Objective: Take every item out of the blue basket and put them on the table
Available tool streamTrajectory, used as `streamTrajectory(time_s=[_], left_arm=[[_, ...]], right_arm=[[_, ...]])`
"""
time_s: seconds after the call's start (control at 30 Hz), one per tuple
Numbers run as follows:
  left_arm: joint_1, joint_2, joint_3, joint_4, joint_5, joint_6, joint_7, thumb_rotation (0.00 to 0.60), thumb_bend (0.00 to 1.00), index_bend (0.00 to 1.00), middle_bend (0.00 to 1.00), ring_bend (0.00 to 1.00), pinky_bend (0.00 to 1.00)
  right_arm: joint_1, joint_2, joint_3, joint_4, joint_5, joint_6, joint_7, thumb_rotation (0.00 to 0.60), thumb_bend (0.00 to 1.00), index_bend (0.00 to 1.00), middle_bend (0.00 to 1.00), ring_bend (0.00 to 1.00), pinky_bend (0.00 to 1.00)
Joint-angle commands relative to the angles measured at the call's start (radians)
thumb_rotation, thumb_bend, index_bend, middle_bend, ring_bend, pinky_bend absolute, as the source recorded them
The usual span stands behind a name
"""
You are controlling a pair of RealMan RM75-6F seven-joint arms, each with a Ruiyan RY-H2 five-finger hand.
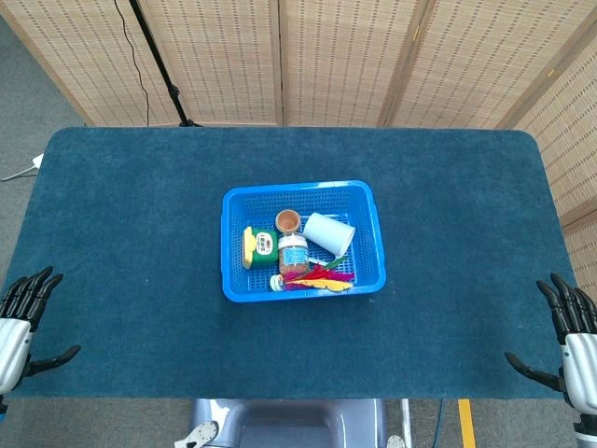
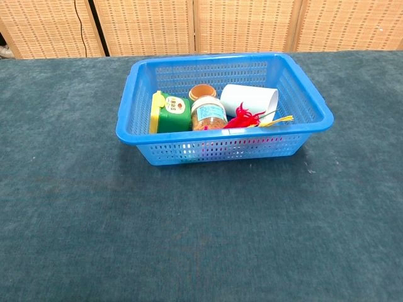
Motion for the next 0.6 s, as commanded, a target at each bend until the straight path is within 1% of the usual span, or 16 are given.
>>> streamTrajectory(time_s=[0.03, 0.3, 0.4, 0.5, 0.6], left_arm=[[0.0, -0.001, 0.0, 0.001, 0.0, 0.0, 0.0, 0.6, 0.0, 0.0, 0.0, 0.0, 0.0], [-0.009, -0.007, -0.002, 0.0, -0.002, -0.017, 0.007, 0.6, 0.0, 0.0, 0.0, 0.0, 0.0], [-0.027, -0.005, -0.011, -0.014, 0.002, -0.032, 0.011, 0.6, 0.0, 0.0, 0.0, 0.0, 0.0], [-0.072, 0.014, -0.033, -0.058, 0.006, -0.081, 0.055, 0.6, 0.0, 0.0, 0.0, 0.0, 0.0], [-0.132, 0.035, -0.068, -0.119, 0.004, -0.146, 0.119, 0.6, 0.0, 0.0, 0.0, 0.0, 0.0]], right_arm=[[0.0, 0.001, 0.001, 0.0, 0.002, 0.0, 0.002, 0.6, 0.0, 0.0, 0.0, 0.0, 0.0], [0.0, 0.008, 0.002, -0.005, 0.012, -0.004, 0.01, 0.6, 0.0, 0.0, 0.0, 0.0, 0.0], [-0.002, 0.01, 0.006, -0.005, 0.02, 0.0, 0.016, 0.6, 0.0, 0.0, 0.0, 0.0, 0.0], [0.001, 0.011, 0.01, -0.004, 0.032, -0.007, 0.02, 0.6, 0.0, 0.0, 0.0, 0.0, 0.0], [0.004, 0.016, 0.013, -0.005, 0.042, -0.014, 0.028, 0.6, 0.0, 0.0, 0.0, 0.0, 0.0]])
